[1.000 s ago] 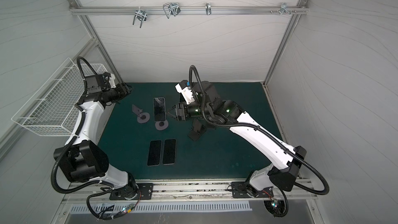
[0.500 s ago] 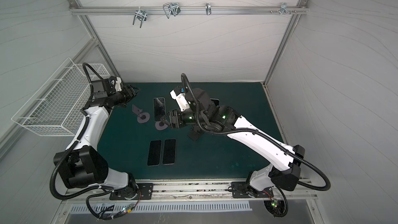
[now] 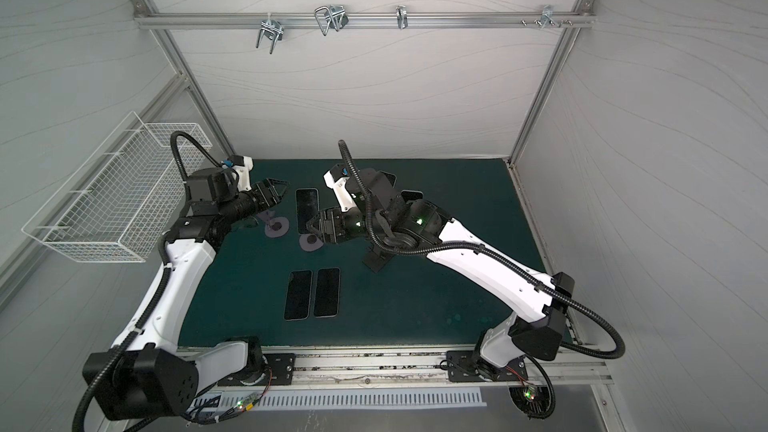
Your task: Remove the phone from the phone stand
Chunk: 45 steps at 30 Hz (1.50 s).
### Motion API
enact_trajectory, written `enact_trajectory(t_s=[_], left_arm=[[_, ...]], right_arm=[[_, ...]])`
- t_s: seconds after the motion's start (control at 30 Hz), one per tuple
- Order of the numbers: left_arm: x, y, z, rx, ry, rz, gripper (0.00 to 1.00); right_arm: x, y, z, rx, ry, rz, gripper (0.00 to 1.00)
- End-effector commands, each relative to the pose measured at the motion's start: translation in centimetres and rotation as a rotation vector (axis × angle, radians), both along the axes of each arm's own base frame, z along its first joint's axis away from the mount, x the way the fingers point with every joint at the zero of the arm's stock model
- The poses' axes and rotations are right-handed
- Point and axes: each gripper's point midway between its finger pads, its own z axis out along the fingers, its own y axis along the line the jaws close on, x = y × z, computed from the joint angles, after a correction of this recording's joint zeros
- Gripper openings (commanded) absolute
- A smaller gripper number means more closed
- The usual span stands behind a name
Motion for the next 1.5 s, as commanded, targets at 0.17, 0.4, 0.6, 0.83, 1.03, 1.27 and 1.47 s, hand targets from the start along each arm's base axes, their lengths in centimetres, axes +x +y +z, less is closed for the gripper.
enact_trajectory(t_s=[0.17,0.4,0.6,0.83,1.03,1.27,1.47], left_arm=[[-3.9,-2.6,0.5,0.057,-0.114,-0.115,0.71],[-4.9,-2.1,-0.6,0.154,-0.148,-0.124,0.72],[-4.1,-0.8,-1.0,0.265,-0.194,-0.082,0.74],[-2.3,0.5,-1.7,0.365,-0.146,-0.053,0.79],[-0.7,1.0,-0.9,0.385,-0.145,-0.025,0.99],[1.0,2.0,-1.2,0.397,-0.117,0.034,0.99],[1.6,3.8,-3.2,0.411,0.008,0.139,0.98]], right_arm=[[1.9,0.2,-0.9,-0.049,-0.066,-0.080,0.63],[4.2,0.8,-0.7,-0.038,-0.140,-0.111,0.65],[7.1,-0.9,-1.2,-0.029,-0.133,-0.197,0.66],[7.9,-3.5,-3.0,-0.078,-0.186,-0.241,0.67],[8.0,-4.4,-4.9,-0.146,-0.244,-0.230,0.68],[6.7,-4.2,-6.6,-0.100,-0.223,-0.176,0.69],[5.9,-3.1,-6.1,-0.135,-0.201,-0.077,0.71]])
